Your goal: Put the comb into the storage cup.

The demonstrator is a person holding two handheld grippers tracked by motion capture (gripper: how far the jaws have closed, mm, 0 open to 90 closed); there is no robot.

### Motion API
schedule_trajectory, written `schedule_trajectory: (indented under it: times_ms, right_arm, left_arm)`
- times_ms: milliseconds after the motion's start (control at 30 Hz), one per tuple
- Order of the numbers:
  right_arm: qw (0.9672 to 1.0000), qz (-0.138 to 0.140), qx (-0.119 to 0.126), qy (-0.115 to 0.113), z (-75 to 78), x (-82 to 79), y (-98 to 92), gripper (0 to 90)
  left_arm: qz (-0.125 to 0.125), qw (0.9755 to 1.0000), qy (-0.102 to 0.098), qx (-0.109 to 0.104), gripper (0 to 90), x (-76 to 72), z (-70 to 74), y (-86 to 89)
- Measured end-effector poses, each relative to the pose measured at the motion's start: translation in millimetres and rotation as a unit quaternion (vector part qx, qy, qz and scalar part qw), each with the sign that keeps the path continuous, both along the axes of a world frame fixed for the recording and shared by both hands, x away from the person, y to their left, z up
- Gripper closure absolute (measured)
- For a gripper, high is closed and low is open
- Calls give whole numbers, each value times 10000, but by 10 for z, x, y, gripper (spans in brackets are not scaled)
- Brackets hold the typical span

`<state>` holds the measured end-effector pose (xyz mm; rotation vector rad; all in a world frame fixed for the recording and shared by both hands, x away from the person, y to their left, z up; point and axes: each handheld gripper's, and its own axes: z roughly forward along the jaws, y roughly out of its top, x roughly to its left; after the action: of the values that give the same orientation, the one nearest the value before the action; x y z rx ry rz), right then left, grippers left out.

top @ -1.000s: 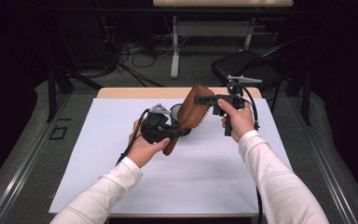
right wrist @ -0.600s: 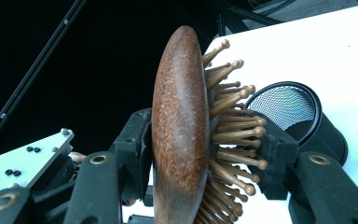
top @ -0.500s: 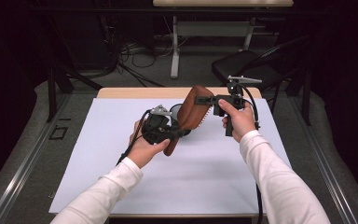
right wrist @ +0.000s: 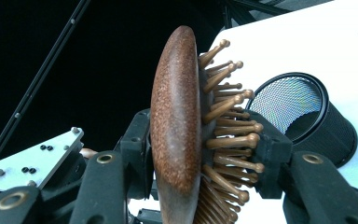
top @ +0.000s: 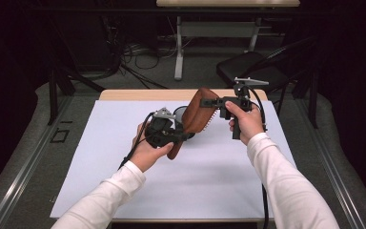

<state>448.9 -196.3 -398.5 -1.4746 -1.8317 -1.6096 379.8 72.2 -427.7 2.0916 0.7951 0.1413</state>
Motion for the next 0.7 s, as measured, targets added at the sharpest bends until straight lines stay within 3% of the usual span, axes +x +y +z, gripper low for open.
schedule_trajectory:
  times_ms: [300,700]
  right_arm:
    - [9999,0,78,124,-16,15,-6,507]
    - [9998,-47,131,118,-18,8,-13,512]
  left_arm:
    - [10,10000,-5,-38,726,0,-15,5]
    - [38,9999,-23,-101,724,-4,-20,3]
